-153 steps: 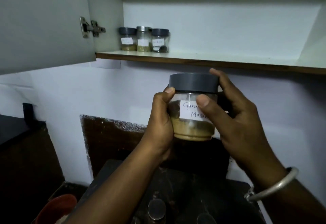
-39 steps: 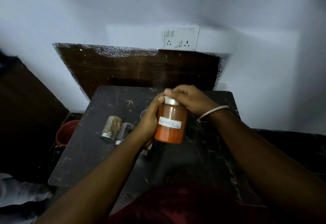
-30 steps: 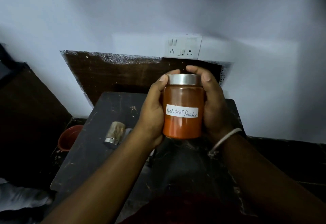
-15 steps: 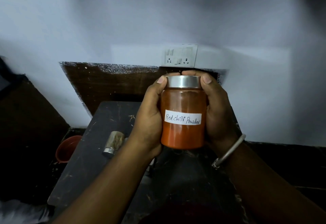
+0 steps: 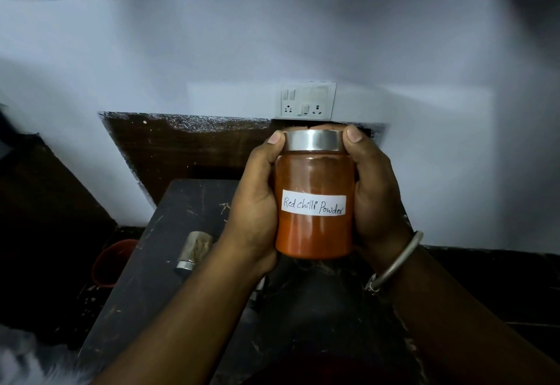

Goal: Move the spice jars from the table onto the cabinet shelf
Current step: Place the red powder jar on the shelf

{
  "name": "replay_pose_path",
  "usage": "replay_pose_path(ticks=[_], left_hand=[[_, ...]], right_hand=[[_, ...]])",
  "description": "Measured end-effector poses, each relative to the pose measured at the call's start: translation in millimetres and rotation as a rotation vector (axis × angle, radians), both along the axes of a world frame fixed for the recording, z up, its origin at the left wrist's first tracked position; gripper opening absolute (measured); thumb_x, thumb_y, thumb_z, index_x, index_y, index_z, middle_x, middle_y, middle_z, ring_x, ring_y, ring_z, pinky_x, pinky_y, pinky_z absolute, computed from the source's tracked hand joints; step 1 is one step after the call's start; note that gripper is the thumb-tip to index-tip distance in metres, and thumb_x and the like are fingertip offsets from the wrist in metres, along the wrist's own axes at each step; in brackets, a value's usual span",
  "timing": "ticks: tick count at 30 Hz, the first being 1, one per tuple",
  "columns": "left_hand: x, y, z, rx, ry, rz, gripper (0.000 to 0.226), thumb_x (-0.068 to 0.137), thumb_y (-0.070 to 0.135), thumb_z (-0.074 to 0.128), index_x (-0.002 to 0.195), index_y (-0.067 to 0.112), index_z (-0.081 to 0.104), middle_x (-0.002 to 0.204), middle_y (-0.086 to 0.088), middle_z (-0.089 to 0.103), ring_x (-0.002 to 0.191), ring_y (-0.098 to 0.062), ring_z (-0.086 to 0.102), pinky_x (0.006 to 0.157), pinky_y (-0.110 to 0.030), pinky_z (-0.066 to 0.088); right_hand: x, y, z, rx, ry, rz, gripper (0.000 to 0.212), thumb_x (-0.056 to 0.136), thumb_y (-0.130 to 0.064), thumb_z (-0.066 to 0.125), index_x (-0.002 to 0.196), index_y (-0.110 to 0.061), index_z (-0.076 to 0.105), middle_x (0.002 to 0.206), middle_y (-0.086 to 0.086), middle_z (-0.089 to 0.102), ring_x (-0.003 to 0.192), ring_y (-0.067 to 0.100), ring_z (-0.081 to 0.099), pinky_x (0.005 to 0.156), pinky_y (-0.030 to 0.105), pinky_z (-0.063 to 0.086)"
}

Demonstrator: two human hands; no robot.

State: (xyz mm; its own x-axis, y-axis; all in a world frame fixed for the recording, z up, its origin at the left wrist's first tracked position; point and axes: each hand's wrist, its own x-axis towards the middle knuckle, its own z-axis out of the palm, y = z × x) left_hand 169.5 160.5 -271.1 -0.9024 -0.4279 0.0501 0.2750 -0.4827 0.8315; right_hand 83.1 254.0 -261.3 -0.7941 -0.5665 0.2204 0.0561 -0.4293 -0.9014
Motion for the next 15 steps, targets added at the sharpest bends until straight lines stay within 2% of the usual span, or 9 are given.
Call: replay_pose_path(ticks=[10, 15], left_hand=[[0.7, -3.5, -2.5, -0.012, -0.011, -0.007, 0.052, 0.097, 0.054, 0.048, 0.116, 0.014, 0.075, 0.108, -0.016, 0.077, 0.097, -0.027, 0.076, 0.079, -0.038, 0.061], [1.9, -3.1, -2.7, -0.009, -0.011, -0.020, 0.051, 0.096, 0.054, 0.048, 0.113, 0.015, 0.077, 0.105, -0.014, 0.078, 0.095, -0.026, 0.076, 0.078, -0.037, 0.061]], right_hand=[[0.8, -1.4, -1.0, -0.007, -0.010, 0.001, 0.058, 0.095, -0.033, 0.045, 0.120, 0.018, 0.057, 0.119, 0.049, 0.055, 0.113, 0.068, 0.051, 0.098, 0.076, 0.040], [-0.7, -0.6, -5.0, 0.006, -0.002, 0.036, 0.058, 0.096, -0.036, 0.045, 0.120, 0.015, 0.059, 0.118, 0.048, 0.056, 0.112, 0.066, 0.052, 0.096, 0.078, 0.041]])
